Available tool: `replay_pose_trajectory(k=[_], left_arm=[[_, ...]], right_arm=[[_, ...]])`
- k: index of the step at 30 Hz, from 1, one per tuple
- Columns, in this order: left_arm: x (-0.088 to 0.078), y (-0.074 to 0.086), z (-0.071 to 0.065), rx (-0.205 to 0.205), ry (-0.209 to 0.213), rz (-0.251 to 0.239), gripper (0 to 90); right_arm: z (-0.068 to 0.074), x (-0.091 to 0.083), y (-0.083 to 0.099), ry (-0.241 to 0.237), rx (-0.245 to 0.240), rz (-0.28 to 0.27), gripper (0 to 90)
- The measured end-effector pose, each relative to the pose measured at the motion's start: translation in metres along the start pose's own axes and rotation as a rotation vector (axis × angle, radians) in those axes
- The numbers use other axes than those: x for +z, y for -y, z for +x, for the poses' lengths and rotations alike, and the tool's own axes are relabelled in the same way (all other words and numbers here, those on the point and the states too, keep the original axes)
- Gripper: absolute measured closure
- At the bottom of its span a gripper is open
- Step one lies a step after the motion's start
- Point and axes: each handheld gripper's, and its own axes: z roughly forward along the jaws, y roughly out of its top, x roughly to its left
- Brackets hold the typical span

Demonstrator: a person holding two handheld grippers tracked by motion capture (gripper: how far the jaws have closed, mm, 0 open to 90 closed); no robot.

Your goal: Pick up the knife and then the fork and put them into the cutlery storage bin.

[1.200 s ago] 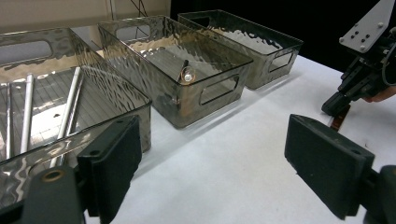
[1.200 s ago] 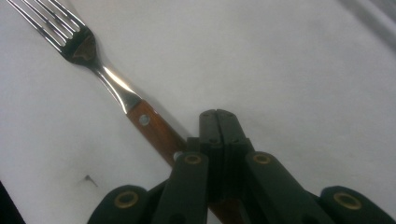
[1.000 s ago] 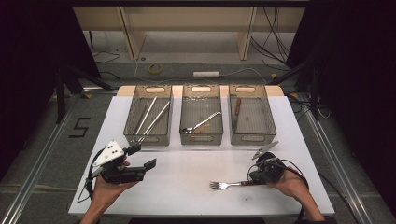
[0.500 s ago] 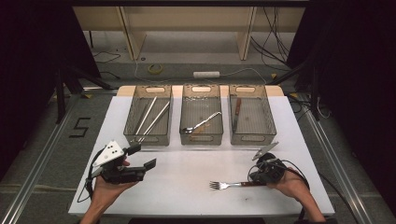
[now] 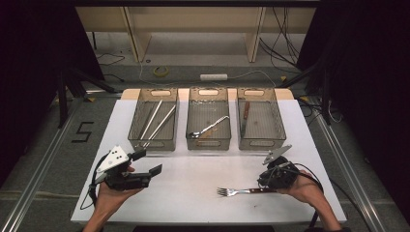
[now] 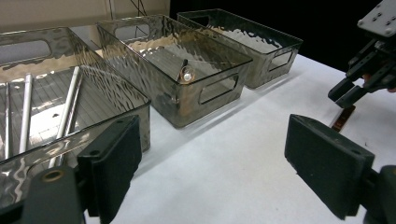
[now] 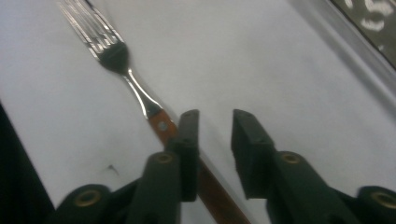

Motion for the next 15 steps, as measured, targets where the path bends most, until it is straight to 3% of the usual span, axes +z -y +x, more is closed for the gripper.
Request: replay_pose_trajectory(k=[7,9,15], left_arm=[[0.000,0.000,0.000,0.001,0.001,0.001,18.4],[0.000,0.000,0.000,0.001,0.001,0.001,18.4],[0.000,0.000,0.000,0.002,0.001,0.001,18.4]], right_arm=[[0.017,-0.002,-0.011,-0.013,-0.125,0.046,49.2],[0.019,0.002,-0.012,-0.016,-0.155,0.061,46.8],[0.021,0.015,-0.011,-0.030,-0.185,0.117,45.1]])
